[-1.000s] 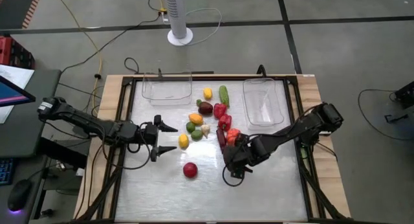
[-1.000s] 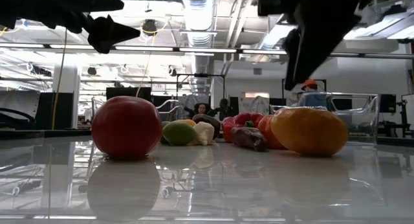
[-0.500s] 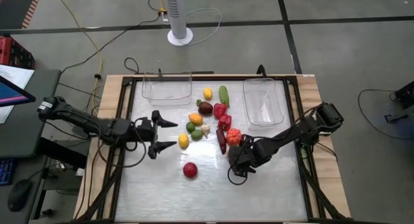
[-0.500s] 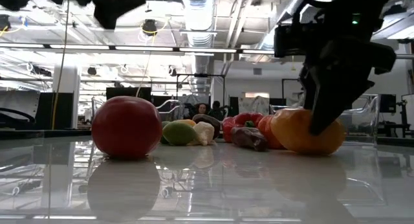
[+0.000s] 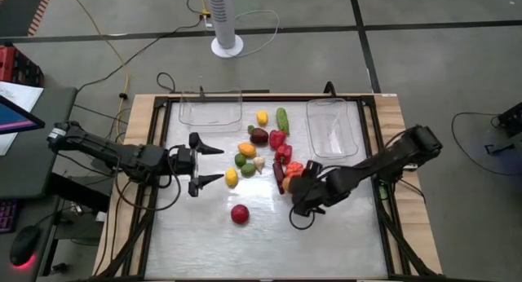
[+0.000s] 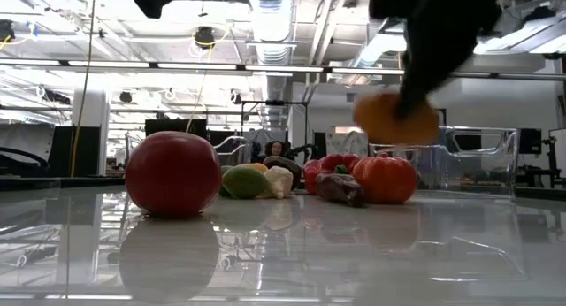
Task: Sort produce into baskets
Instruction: Put the brown potato into the right transparent bin
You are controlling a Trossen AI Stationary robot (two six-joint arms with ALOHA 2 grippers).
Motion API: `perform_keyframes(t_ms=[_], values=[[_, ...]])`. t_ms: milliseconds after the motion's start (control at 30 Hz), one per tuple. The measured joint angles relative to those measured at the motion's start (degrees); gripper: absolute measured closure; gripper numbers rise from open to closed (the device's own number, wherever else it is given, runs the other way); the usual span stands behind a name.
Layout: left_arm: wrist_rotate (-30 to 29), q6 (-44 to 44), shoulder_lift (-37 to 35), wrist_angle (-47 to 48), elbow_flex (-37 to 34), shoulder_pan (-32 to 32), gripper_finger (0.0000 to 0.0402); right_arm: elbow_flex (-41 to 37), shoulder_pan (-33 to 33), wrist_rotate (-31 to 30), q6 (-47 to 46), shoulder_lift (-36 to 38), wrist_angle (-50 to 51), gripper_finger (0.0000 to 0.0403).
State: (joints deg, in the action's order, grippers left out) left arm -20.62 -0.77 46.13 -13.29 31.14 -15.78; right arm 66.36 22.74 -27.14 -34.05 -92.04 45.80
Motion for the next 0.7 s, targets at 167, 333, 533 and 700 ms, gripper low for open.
perform_keyframes(t_ms=[167,333,533,700], values=[[-0.70,-1.05,0.02,-0.97,-1.53,0.74,0.0063,1.99,-2.27,-11.42,-2.48,8.56,6.74,0.0117],[-0.73,-1.49,0.02,-0.12,-1.60,0.95,0.0063,1.91,-8.44,-17.31,-7.76,14.42,19.29,0.0117],[-1.16,-1.45,0.02,0.23,-1.62,0.95,0.0063,1.15,-16.64,-16.92,-5.99,15.60,24.66,0.0087],[-1.16,-1.47,0.02,0.82,-1.62,0.95,0.0063,-0.47,-21.88,-13.96,-5.13,15.58,24.97,0.0023]])
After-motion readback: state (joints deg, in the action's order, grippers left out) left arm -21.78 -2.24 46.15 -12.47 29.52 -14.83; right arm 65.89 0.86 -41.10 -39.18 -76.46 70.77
